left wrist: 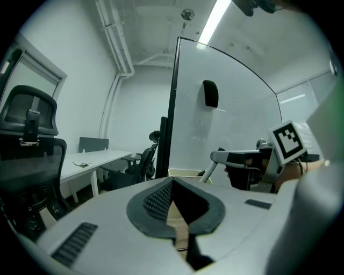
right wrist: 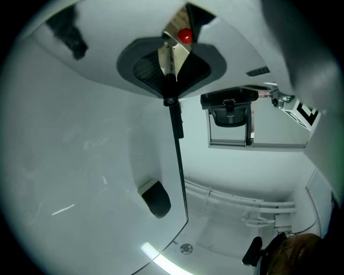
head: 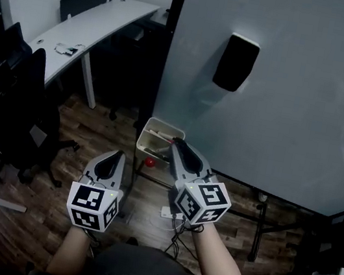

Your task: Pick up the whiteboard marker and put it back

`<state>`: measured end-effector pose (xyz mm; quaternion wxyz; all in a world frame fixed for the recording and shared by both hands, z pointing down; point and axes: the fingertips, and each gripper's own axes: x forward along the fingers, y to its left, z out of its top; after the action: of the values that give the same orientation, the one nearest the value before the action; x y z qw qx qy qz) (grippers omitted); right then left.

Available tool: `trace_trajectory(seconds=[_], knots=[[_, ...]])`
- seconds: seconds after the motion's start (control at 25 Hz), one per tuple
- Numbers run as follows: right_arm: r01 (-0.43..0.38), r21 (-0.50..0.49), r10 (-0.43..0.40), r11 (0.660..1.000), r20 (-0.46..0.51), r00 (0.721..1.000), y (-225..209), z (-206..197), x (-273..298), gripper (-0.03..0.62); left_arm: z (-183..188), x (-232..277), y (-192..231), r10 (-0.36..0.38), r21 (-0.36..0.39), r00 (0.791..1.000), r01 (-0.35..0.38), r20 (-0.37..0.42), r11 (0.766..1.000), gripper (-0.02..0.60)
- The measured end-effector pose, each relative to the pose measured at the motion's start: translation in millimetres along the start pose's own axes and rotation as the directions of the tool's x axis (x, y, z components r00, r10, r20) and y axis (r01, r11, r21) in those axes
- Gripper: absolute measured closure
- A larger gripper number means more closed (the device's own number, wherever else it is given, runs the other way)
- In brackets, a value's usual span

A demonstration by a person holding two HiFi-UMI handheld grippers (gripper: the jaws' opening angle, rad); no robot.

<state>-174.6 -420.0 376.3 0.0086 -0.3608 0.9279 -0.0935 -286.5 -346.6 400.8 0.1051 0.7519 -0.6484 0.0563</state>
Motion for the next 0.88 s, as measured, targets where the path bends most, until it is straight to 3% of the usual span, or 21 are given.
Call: trace_trajectory(seconds=[0.32,0.88], knots=[[0.029,-0.006,-0.030,1.000,-0.039,0.999,-1,-24,13,0.513,-9,7,20,-0.012,-0.009,1.000,0.012,-0.017,1.000,0.568],[0.064,-0.008,-0.064,0.998,-0.059,0.996,-12,-39,3,0.511,-14,10,9,-0.043,-0.002,0.999,0.043,-0.024,0.999,0.568]])
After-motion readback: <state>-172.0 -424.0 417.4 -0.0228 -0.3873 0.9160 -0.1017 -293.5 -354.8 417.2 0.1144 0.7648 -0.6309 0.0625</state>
